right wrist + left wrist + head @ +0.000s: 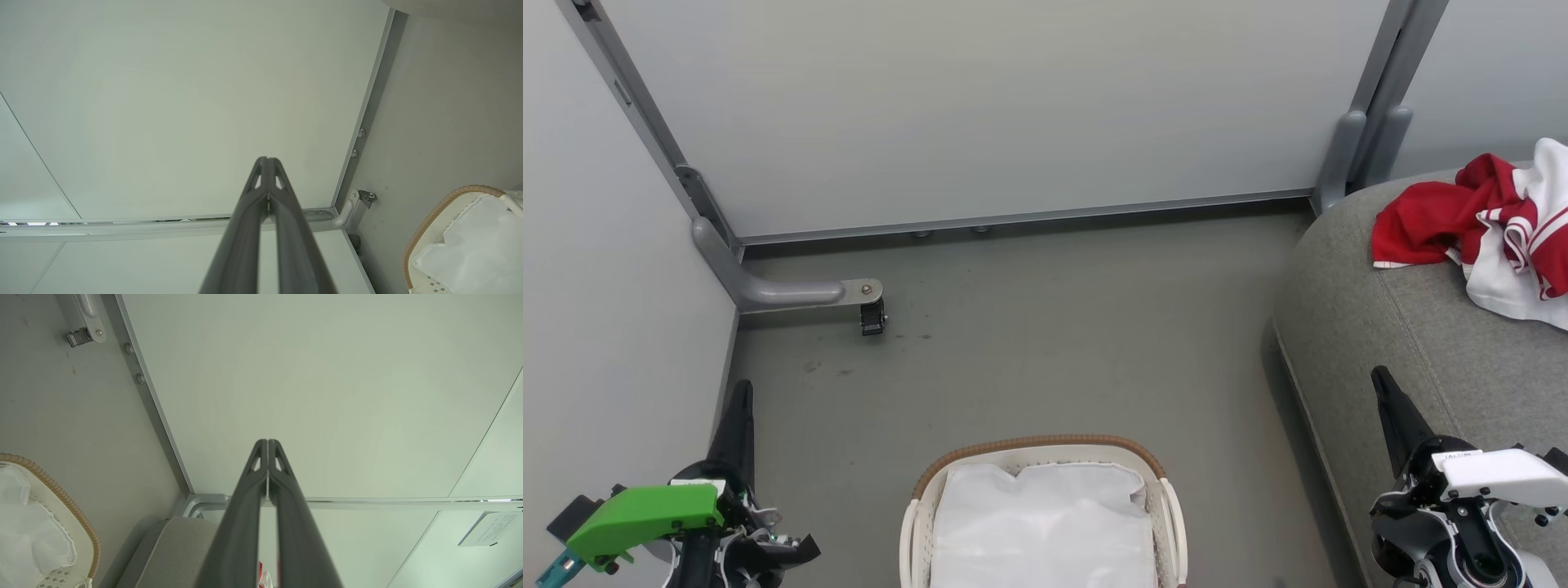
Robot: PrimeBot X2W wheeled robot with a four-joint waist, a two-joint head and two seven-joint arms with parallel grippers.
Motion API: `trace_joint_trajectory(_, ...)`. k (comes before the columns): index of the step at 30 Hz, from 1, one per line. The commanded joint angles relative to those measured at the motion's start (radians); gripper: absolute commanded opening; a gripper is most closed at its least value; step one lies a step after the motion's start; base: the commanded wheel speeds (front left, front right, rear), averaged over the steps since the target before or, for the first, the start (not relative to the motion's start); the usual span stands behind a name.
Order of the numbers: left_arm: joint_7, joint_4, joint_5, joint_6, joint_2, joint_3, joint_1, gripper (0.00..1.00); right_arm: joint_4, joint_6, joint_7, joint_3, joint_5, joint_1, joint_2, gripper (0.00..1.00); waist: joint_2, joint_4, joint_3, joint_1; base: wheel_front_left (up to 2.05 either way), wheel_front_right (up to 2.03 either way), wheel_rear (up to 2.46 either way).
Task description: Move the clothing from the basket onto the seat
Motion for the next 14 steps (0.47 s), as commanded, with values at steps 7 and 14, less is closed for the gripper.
trace_joint_trajectory(7,0.003,-0.002,-0.003,-0.005,0.004,0.002,-0.011,0.0,-0.004,0.0,0.001,-0.002,0.004,-0.008,-0.006,0.0,-0.0001,0.0,0.0,0.0,0.0,0.0,0.0)
trace_joint_trajectory(14,0.003,-0.002,-0.003,-0.005,0.004,0.002,-0.011,0.0,-0.004,0.0,0.001,-0.002,0.004,-0.008,-0.006,0.0,-0.0001,0.0,0.0,0.0,0.0,0.0,0.0)
